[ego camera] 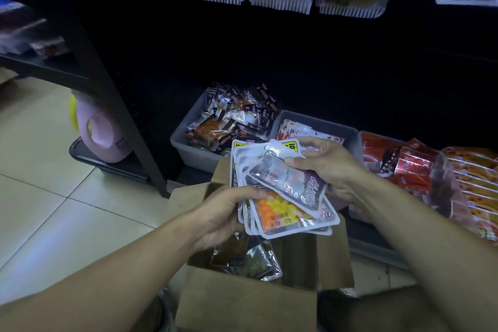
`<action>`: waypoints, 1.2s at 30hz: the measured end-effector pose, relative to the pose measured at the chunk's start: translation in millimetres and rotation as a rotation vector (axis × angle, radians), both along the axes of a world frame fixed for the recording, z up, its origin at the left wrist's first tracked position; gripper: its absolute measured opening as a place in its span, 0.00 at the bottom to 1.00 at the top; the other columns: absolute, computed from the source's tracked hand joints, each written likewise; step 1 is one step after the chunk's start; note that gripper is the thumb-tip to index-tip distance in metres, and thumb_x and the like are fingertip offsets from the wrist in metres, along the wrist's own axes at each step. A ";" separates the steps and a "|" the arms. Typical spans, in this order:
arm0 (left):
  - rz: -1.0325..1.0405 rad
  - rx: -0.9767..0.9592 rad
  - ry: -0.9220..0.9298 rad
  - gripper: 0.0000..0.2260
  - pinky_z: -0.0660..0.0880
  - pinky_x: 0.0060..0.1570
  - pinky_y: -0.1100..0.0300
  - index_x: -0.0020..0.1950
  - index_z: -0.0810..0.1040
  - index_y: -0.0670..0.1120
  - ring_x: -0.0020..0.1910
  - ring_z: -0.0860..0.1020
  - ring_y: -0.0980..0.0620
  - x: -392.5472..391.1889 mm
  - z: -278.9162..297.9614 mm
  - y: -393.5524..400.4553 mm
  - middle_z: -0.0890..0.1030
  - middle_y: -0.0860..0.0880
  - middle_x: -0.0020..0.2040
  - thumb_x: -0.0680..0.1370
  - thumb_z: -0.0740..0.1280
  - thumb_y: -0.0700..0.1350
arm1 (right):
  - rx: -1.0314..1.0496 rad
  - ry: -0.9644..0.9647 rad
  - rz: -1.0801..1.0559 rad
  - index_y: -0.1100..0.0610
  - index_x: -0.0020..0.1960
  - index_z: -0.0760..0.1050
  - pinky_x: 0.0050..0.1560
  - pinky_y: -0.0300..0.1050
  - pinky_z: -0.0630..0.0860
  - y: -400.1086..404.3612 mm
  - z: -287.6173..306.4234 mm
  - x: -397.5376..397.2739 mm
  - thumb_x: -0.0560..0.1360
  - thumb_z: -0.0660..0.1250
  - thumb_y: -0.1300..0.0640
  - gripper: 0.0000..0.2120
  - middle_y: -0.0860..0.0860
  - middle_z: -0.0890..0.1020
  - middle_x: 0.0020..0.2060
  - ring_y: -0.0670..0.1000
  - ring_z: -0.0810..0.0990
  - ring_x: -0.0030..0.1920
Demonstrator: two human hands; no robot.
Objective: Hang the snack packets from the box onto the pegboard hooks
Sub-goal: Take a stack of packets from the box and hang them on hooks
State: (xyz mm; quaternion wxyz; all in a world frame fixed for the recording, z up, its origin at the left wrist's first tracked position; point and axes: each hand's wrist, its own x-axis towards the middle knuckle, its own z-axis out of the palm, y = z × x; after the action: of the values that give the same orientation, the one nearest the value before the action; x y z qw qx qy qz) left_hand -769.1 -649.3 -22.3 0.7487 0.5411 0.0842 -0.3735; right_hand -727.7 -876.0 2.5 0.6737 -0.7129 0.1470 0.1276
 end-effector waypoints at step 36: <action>0.519 0.094 -0.258 0.08 0.86 0.43 0.52 0.61 0.82 0.50 0.49 0.89 0.46 25.0 21.5 -21.0 0.90 0.47 0.52 0.85 0.68 0.41 | 0.361 0.166 -0.225 0.57 0.66 0.81 0.70 0.67 0.74 36.7 -9.8 -23.8 0.47 0.91 0.46 0.50 0.57 0.86 0.58 0.62 0.82 0.64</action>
State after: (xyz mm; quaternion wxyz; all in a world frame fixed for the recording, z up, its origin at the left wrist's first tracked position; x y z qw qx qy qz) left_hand -744.1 -670.3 -0.8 0.7979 0.5785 0.1412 -0.0934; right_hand -751.5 -839.2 -7.3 0.7858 -0.5470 0.2554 0.1343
